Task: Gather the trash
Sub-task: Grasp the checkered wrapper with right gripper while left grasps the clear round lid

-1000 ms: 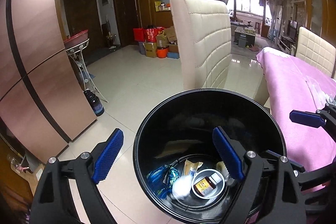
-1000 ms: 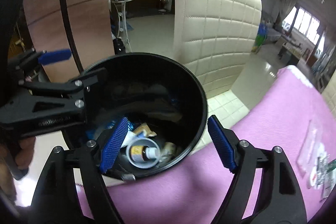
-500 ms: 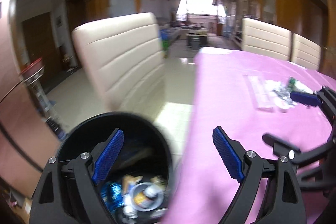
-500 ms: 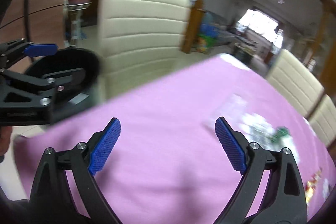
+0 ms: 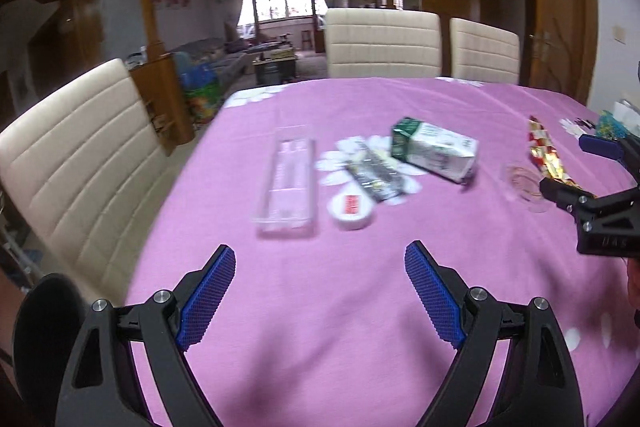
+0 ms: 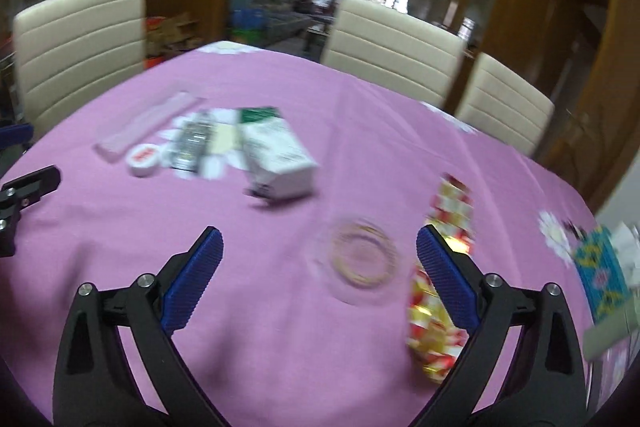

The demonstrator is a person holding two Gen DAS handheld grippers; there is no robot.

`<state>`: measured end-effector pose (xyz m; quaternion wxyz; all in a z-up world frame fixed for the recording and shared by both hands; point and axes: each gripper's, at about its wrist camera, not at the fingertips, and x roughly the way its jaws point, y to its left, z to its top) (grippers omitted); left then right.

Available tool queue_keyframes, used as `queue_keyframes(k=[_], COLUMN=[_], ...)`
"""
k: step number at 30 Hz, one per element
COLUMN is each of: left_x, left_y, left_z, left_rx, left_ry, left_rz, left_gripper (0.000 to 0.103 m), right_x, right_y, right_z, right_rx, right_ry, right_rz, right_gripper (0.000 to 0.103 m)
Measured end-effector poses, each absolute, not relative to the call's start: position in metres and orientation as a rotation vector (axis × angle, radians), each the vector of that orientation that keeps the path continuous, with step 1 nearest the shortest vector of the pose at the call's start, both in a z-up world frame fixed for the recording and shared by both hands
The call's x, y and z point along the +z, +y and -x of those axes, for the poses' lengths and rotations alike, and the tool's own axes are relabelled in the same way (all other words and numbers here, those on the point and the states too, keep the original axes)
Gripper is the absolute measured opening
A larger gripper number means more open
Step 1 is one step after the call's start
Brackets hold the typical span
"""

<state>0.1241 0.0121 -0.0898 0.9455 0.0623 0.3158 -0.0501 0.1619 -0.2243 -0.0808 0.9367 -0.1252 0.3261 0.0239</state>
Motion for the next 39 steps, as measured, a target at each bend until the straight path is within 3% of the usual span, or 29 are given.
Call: queue_keyframes(k=[11, 14, 15, 18, 22, 39], left_x=[-0.100, -0.102, -0.103, -0.106, -0.106, -0.127], left_y=[-0.051, -0.054, -0.057, -0.074, -0.106, -0.226], left_z=[-0.144, -0.152, -0.154, -0.161, -0.170, -0.208], left_rx=[-0.143, -0.153, -0.160, -0.195, -0.260, -0.357], left_ry=[0.653, 0.675, 0.681, 0.707, 0.724, 0.793], left_rz=[-0.223, -0.222, -0.226, -0.236, -0.225, -0.320], left_gripper=[0.085, 0.085, 0.085, 0.085, 0.085, 0.085], right_x=[-0.118, -0.130, -0.134, -0.133, -0.130, -0.128], right_y=[-0.287, -0.295, -0.299, -0.306, -0.306, -0.350], right_z=[-0.163, -0.170, -0.173, -0.177, -0.182, -0.192], right_rx=[-0.061, -0.055, -0.051, -0.029, -0.031, -0.077], right_ry=[0.794, 0.846, 0.870, 0.871, 0.855, 0.845], right_rz=[0.174, 0.125, 0.108, 0.056, 0.049, 0.042], right_gripper=[0.093, 0.070, 0.055, 0.037, 0.028, 0.027])
